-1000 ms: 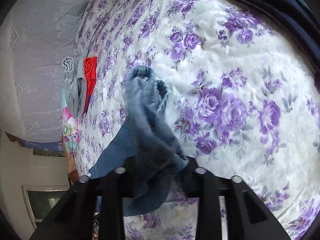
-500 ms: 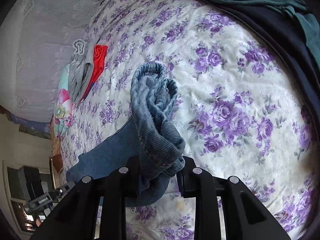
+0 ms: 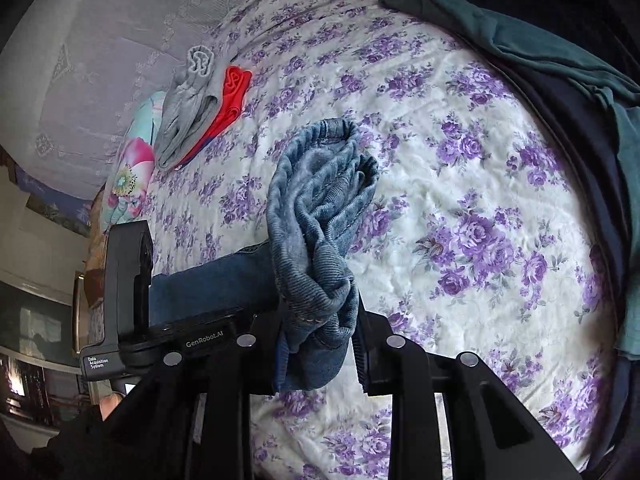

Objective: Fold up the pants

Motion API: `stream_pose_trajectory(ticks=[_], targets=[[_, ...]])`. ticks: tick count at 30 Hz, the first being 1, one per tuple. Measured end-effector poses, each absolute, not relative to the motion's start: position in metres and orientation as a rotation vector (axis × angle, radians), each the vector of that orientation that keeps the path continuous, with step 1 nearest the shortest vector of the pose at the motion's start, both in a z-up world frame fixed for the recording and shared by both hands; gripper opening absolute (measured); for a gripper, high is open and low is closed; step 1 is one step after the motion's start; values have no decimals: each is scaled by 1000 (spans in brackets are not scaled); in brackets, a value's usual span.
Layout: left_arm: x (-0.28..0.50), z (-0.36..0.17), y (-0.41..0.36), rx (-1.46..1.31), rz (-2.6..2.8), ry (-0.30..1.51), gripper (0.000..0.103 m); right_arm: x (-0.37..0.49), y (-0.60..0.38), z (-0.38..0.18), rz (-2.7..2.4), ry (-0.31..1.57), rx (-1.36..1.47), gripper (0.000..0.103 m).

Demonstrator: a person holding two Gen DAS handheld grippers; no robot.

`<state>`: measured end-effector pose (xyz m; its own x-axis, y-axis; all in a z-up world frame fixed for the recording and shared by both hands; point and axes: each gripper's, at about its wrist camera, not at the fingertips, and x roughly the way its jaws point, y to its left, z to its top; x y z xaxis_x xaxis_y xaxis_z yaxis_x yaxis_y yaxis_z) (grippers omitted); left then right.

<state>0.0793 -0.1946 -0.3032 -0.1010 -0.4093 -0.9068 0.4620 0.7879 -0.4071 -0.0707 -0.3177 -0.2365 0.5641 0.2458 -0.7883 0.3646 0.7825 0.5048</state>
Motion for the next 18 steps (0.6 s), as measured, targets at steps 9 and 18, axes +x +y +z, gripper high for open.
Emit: stream_pose_trajectory(ticks=[9, 18], targets=[[75, -302, -192, 17, -755, 1503, 18, -61, -309, -229, -108, 986, 635, 25], [86, -262, -68, -247, -707, 1464, 19, -39, -265, -187, -3, 979, 429, 24]])
